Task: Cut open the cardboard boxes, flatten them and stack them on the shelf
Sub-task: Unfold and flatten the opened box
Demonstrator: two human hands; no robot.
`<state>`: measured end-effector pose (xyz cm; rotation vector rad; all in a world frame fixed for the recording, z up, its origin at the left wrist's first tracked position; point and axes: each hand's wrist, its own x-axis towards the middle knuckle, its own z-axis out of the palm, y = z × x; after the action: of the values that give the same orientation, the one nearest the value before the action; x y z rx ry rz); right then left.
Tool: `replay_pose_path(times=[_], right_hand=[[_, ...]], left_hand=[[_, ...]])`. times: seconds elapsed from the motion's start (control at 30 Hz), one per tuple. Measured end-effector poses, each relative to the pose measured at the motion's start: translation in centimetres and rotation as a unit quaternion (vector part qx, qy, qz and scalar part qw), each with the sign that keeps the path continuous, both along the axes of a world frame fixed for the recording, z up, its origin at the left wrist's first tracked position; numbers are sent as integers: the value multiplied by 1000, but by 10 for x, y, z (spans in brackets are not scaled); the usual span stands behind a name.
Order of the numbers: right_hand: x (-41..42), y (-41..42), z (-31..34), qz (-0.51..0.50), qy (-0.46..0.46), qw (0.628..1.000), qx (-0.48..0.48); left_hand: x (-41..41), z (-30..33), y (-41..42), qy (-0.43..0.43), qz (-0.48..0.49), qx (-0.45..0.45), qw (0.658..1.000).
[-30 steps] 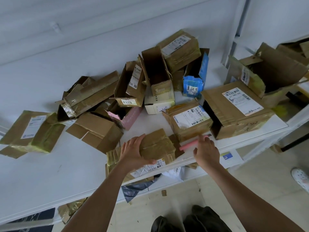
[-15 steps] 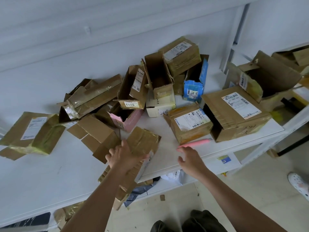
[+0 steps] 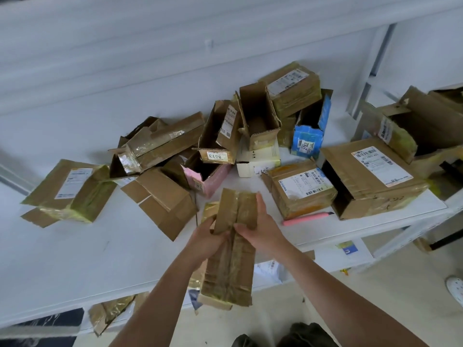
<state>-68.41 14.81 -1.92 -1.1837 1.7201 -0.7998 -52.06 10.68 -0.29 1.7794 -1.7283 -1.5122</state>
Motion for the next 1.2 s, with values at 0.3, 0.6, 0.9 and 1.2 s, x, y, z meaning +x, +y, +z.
replay_pose_path(times=[0.3, 0.6, 0.9, 1.2], right_hand=[[-10, -23, 17, -95, 64, 988, -103], [-17, -13, 23, -127, 100, 977, -137], [-27, -13, 39, -121, 13, 973, -194], [-32, 0, 43, -74, 5, 984, -161]], left_hand=[[-17, 28, -4, -75, -45, -218, 972], [-23, 27, 2, -74, -30, -282, 956], [-24, 33, -3, -24, -16, -332, 943], [-23, 24, 6, 21, -14, -302, 953]])
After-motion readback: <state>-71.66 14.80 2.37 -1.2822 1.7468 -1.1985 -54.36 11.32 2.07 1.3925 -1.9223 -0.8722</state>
